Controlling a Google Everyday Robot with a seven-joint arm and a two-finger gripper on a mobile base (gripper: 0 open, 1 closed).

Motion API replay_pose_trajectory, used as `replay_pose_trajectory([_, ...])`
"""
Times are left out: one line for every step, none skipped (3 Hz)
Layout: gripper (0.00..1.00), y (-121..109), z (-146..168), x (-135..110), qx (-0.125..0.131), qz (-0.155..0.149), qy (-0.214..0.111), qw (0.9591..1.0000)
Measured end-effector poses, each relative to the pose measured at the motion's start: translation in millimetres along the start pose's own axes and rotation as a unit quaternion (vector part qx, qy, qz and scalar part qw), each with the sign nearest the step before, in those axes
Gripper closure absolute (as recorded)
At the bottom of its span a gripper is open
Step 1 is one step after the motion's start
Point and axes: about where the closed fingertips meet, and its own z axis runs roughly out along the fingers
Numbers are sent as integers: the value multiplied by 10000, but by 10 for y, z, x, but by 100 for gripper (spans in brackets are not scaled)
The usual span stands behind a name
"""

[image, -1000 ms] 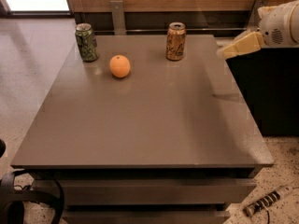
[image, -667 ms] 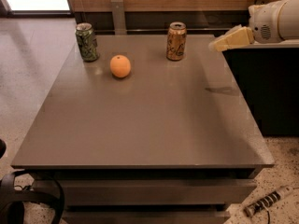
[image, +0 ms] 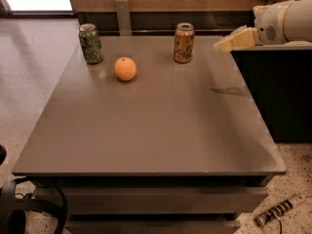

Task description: Knock orange can over

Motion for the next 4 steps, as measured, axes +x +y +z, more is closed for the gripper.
replay_pose_trajectory([0,-42,350,-80,-172,21,-339,9993])
replay_pose_trajectory([0,-131,852,-95,-413,137,-779,9960])
replay_pose_trajectory([0,-135,1123,-103,-565,198,-964,9935])
replay_pose_trajectory([0,-60,1289,-88,-686,395,-1040,9914])
